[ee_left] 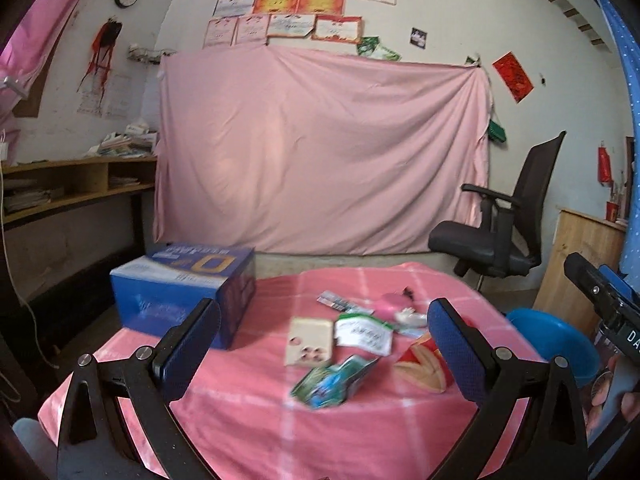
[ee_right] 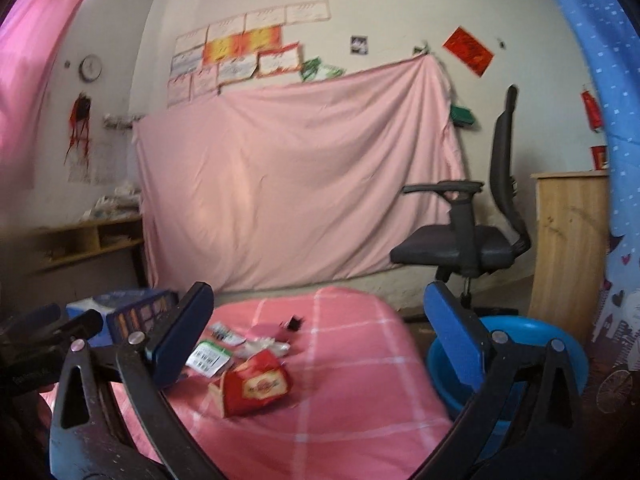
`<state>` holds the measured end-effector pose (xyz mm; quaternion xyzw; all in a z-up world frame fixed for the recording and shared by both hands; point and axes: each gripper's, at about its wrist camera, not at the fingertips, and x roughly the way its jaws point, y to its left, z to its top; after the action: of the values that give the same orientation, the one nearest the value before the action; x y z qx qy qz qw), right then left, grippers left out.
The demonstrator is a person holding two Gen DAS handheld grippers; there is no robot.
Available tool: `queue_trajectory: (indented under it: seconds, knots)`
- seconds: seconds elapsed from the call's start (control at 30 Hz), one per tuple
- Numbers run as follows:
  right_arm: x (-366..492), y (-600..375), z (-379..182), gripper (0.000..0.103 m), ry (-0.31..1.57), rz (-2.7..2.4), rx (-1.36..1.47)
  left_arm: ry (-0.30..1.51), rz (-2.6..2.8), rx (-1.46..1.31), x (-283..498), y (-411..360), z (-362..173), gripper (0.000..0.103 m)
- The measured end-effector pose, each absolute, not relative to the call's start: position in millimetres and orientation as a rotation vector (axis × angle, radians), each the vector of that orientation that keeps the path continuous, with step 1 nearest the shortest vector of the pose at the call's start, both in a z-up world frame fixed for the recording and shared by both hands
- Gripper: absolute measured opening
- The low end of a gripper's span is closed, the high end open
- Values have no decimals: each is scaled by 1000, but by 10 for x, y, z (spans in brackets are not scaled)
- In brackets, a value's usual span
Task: Collect trash
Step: 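Move both tools back over the table toward the remaining trash, then grasp the green packet with the left gripper while the right grasps the red bag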
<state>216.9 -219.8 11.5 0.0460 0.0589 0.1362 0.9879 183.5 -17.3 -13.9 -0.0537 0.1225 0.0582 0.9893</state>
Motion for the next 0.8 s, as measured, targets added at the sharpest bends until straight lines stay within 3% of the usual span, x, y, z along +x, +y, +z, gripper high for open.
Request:
queue_trajectory:
  seconds: [0.6,0.7,0.8]
  knots:
    - [2903,-1792,-385,103,515,345,-11,443,25,-123,2193,-47,-609,100]
    - [3011,-1730,-454,100,581,368,-19,469,-15,-126,2266,-61,-631,90]
    - [3109,-1727,-519,91,643,383,-8,508,-59,-123,2340,-96,-649,73]
